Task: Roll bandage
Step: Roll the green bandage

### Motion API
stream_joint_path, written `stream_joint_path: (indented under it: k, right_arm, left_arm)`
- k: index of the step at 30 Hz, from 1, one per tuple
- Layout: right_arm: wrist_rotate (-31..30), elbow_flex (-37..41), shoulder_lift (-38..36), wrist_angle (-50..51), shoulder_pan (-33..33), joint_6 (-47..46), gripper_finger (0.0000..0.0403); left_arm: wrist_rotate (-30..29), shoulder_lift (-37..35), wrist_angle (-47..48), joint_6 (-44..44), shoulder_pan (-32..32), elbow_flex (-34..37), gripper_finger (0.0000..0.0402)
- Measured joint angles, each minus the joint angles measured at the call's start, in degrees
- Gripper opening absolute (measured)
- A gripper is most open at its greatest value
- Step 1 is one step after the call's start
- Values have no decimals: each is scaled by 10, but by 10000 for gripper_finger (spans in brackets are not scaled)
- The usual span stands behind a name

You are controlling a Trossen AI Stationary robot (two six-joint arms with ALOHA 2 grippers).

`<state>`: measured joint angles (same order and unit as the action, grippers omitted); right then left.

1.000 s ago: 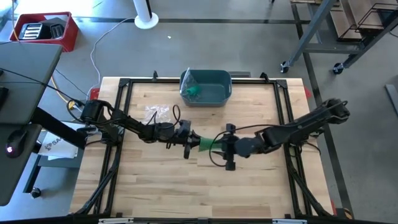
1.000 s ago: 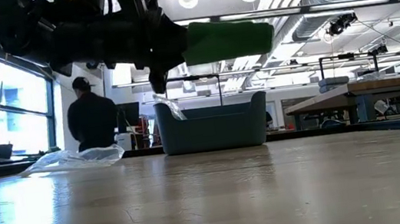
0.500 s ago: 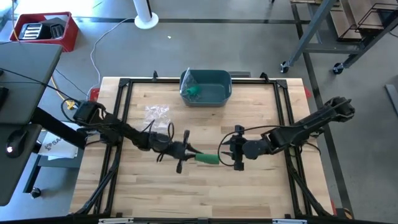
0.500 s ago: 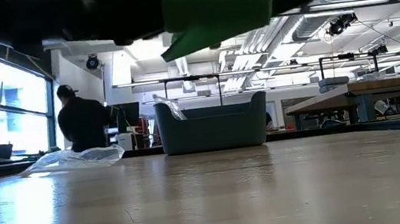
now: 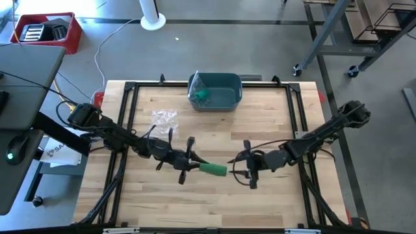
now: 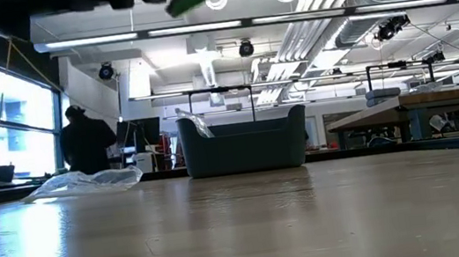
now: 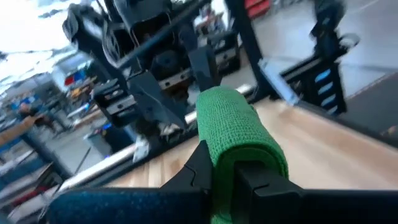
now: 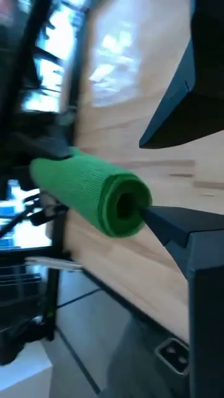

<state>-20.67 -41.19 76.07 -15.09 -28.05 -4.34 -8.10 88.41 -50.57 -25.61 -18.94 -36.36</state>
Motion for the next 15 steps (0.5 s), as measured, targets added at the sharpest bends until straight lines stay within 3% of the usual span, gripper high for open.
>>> stream_joint_path:
  k: [7,15]
  right_arm:
    - [-89,0,0,-122,-50,155,153]
    - [-93,-1,17,-176,-52,204,153]
  left_arm:
    - [55,-48,0,0,2,0,12]
    - [53,-58,5,17,4,0,12]
